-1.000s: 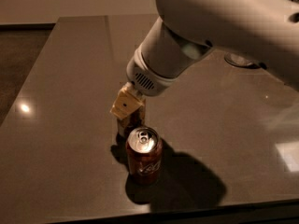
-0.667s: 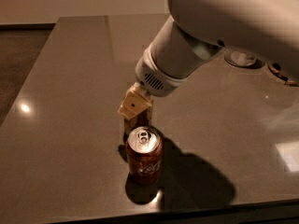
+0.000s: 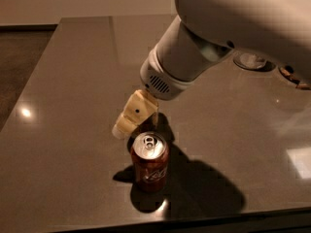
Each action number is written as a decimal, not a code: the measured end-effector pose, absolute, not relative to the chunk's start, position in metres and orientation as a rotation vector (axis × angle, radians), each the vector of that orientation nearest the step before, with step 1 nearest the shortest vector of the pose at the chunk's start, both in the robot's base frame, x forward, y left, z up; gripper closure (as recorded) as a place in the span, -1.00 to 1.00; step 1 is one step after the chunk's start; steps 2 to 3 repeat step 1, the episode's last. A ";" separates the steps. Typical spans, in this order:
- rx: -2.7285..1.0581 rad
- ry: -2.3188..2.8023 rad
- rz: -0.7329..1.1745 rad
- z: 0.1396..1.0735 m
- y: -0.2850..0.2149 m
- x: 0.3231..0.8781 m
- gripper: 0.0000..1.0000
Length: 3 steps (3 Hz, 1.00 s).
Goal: Move orange can near coke can
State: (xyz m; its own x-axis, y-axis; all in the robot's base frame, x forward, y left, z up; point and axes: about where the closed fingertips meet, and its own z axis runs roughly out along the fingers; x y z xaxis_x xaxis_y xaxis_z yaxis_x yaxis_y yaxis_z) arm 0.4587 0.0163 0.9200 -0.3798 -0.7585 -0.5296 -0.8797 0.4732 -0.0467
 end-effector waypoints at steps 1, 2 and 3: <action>-1.358 2.239 0.333 0.920 0.016 0.459 -1.00; -1.358 2.239 0.333 0.920 0.016 0.459 -1.00; -1.358 2.239 0.333 0.920 0.016 0.459 -1.00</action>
Offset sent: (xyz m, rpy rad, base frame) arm 0.0000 0.0000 0.0000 0.0000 0.0000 0.0000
